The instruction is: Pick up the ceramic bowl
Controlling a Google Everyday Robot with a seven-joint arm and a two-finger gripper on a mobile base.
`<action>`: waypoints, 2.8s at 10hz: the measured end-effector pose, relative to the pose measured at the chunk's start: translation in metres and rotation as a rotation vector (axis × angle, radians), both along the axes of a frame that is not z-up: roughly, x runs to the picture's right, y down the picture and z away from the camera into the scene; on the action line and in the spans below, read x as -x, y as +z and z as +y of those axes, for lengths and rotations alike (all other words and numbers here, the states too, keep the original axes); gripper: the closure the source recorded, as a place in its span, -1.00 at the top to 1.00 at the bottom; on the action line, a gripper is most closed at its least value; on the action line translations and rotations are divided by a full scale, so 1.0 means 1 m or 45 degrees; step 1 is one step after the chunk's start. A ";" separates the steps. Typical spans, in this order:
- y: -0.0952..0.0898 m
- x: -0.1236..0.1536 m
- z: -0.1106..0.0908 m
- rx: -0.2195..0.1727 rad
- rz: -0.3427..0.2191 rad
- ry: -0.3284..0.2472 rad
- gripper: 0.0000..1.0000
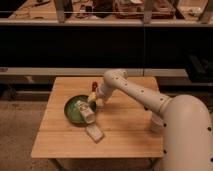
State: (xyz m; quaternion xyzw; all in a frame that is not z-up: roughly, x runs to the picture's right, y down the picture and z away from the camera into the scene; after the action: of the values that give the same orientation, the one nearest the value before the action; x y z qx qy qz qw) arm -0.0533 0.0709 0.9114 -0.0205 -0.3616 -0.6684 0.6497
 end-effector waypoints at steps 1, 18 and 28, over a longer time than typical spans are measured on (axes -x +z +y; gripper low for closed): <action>0.001 0.002 0.002 0.011 0.000 0.007 0.30; 0.017 0.007 0.018 0.089 0.081 0.050 0.24; 0.009 0.026 0.025 0.127 0.004 0.056 -0.06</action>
State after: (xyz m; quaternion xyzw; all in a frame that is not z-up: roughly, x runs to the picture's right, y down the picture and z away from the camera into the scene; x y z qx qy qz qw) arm -0.0790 0.0955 0.9204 -0.0461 -0.3939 -0.6351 0.6629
